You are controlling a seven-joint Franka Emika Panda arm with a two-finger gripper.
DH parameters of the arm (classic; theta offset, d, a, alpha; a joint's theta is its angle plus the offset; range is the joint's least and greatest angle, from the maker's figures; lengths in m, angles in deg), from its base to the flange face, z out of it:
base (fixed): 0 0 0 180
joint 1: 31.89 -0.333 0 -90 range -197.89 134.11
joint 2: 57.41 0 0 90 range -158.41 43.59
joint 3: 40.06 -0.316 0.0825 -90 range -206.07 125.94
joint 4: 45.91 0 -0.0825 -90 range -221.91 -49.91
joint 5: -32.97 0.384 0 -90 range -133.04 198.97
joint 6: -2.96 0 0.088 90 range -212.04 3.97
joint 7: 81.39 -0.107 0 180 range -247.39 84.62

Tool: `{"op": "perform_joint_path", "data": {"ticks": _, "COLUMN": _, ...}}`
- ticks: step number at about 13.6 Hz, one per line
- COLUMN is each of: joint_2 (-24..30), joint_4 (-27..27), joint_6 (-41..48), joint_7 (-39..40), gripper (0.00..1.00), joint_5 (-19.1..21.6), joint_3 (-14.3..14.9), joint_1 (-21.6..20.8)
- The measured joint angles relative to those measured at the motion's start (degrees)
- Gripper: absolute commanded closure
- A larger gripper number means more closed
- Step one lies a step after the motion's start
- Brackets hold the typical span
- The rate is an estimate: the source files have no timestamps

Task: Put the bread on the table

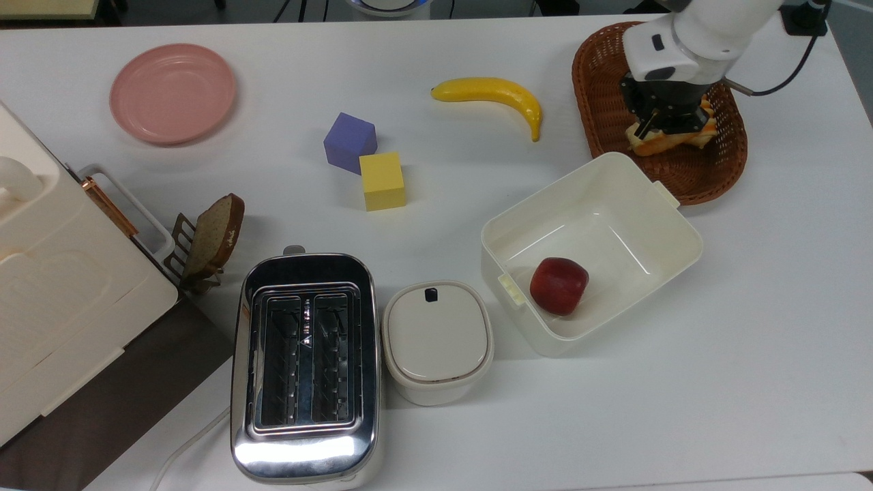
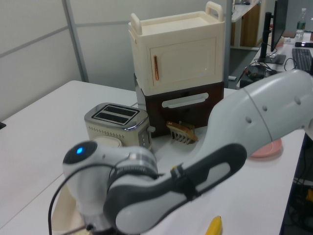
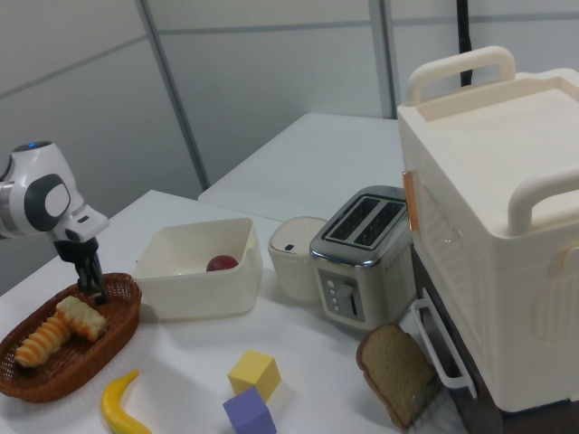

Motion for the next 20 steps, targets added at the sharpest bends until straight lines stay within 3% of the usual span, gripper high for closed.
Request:
{"op": "perform_joint_path", "data": {"ticks": 1, "joint_2": 0.55, "joint_4": -0.02, "joint_6": 0.13, "joint_7": 0.63, "gripper": 0.01, "joint_5": 0.0, "joint_3": 0.02, "joint_1": 0.82}}
{"op": "perform_joint_path", "data": {"ticks": 6, "joint_2": 0.37, "joint_4": -0.31, "joint_6": 2.95, "joint_7": 2.67, "gripper": 0.0, "joint_5": 0.86, "joint_3": -0.44, "joint_1": 0.6}}
{"op": "perform_joint_path", "data": {"ticks": 10, "joint_2": -1.66, "joint_4": -0.67, "joint_6": 3.46, "joint_7": -0.17, "gripper": 0.0, "joint_5": 1.4, "joint_3": -0.51, "joint_1": -1.17}}
{"op": "perform_joint_path", "data": {"ticks": 11, "joint_2": -2.64, "joint_4": -0.68, "joint_6": 3.46, "joint_7": -0.83, "gripper": 0.1, "joint_5": 1.4, "joint_3": -0.52, "joint_1": -1.84}}
{"op": "perform_joint_path", "data": {"ticks": 12, "joint_2": -3.94, "joint_4": -0.66, "joint_6": 3.11, "joint_7": -1.72, "gripper": 0.63, "joint_5": 1.38, "joint_3": -0.53, "joint_1": -2.89}}
{"op": "perform_joint_path", "data": {"ticks": 13, "joint_2": -4.63, "joint_4": -0.6, "joint_6": 2.2, "joint_7": -2.06, "gripper": 1.0, "joint_5": 1.26, "joint_3": -0.53, "joint_1": -3.58}}
{"op": "perform_joint_path", "data": {"ticks": 18, "joint_2": -2.93, "joint_4": 0.41, "joint_6": 2.58, "joint_7": 3.53, "gripper": 1.0, "joint_5": 1.53, "joint_3": -0.2, "joint_1": -2.18}}
{"op": "perform_joint_path", "data": {"ticks": 20, "joint_2": 0.84, "joint_4": 1.16, "joint_6": 8.23, "joint_7": 9.71, "gripper": 1.0, "joint_5": 4.4, "joint_3": 0.3, "joint_1": 0.1}}
